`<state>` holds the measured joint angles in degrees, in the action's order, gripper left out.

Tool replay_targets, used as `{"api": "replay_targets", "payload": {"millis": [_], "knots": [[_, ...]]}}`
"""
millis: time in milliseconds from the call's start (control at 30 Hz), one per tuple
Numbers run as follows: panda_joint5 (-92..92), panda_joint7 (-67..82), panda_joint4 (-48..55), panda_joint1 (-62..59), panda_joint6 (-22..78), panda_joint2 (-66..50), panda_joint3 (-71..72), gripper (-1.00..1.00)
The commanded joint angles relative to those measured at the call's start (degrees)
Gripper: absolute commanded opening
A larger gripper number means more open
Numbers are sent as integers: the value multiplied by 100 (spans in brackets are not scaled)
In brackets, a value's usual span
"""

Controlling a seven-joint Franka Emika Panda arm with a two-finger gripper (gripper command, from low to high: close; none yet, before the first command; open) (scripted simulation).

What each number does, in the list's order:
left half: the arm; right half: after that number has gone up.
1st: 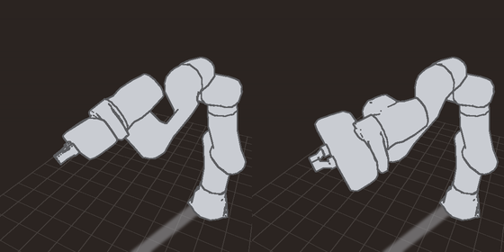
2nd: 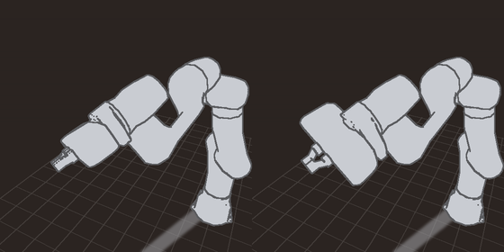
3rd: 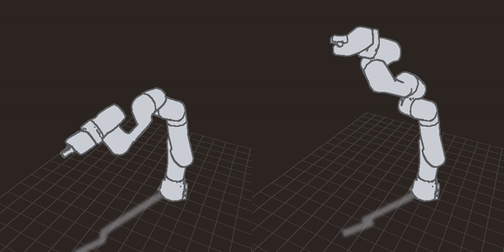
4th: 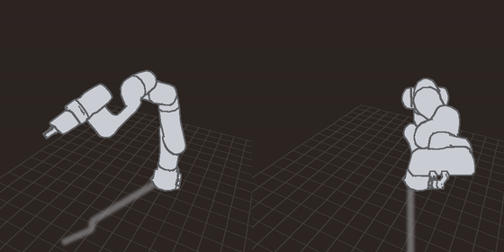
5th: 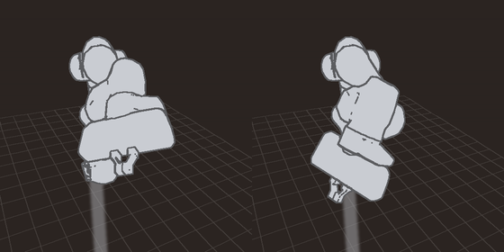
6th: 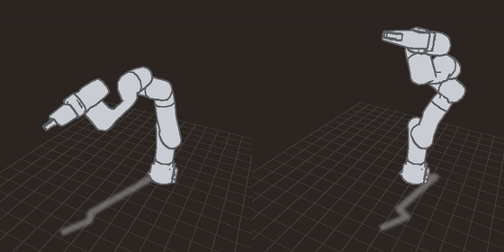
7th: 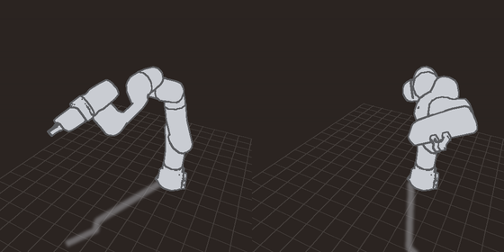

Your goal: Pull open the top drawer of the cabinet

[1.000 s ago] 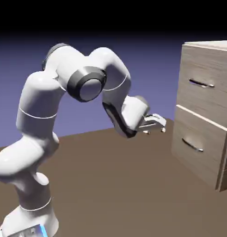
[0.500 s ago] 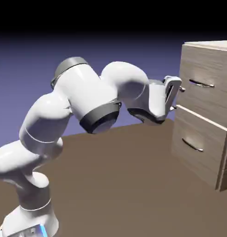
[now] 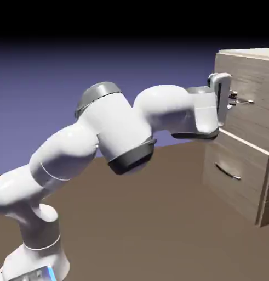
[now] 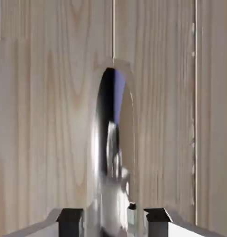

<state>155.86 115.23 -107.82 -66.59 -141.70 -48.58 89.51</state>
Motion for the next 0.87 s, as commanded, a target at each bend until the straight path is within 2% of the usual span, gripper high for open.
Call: {"api": "replay_targets", "payload": {"millis": [0, 333, 700, 733, 833], "knots": [[-21, -44, -208, -192, 54, 48, 137, -100], [-245, -228, -2249, -2250, 587, 58, 1808, -100], [-914, 221, -4406, -4301, 1039, -977, 3657, -100], [-914, 221, -4406, -4302, 1039, -977, 3658, 100], [-1157, 365, -4821, -4688, 1057, -1295, 4020, 100]]}}
